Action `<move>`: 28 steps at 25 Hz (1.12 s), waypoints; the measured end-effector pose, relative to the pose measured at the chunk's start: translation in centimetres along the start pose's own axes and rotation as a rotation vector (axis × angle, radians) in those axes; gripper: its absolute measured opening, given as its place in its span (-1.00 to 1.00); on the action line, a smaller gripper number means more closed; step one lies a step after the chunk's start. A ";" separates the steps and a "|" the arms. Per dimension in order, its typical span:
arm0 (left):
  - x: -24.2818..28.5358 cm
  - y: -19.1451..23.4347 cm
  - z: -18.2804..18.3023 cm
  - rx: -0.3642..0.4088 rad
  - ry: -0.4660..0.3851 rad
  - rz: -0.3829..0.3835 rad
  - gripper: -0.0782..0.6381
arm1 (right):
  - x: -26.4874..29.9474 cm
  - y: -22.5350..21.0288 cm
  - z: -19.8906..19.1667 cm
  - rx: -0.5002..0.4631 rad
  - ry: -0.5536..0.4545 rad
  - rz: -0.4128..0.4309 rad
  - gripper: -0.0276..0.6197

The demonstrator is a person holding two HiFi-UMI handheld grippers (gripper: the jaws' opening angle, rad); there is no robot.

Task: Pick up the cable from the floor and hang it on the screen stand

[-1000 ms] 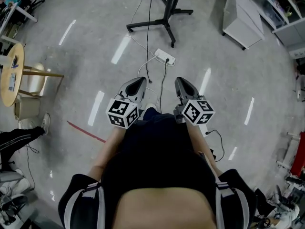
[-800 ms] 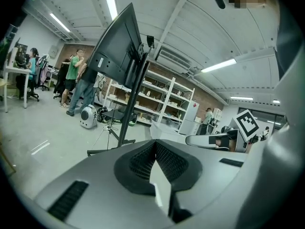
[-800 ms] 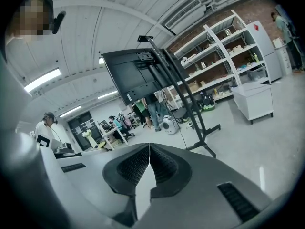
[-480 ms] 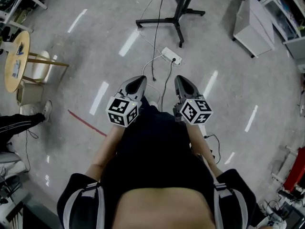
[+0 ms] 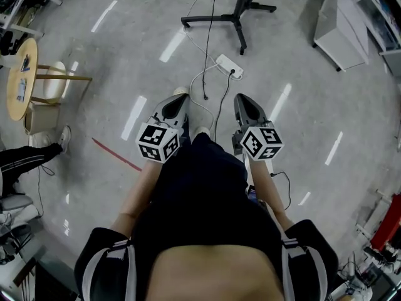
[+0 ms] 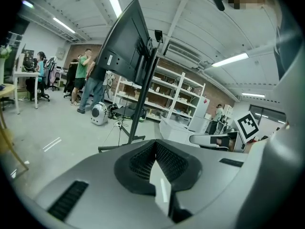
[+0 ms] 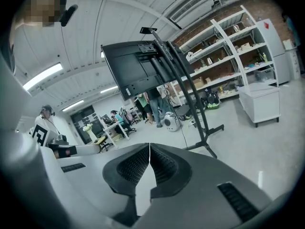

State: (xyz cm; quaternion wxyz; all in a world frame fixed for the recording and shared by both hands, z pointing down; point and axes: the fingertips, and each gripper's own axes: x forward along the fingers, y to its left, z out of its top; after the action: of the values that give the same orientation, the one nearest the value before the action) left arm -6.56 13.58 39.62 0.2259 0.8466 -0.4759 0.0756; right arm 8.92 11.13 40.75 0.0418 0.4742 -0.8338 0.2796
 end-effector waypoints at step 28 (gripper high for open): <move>12.1 13.2 10.3 0.044 0.037 -0.265 -0.76 | 16.1 1.2 8.5 0.021 -0.096 -0.153 -0.84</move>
State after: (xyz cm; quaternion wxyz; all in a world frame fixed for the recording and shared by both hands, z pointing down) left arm -12.03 -6.31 38.73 0.2239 0.9054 -0.3537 0.0709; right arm 0.79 -5.06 38.54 0.0180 0.5496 -0.7933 0.2611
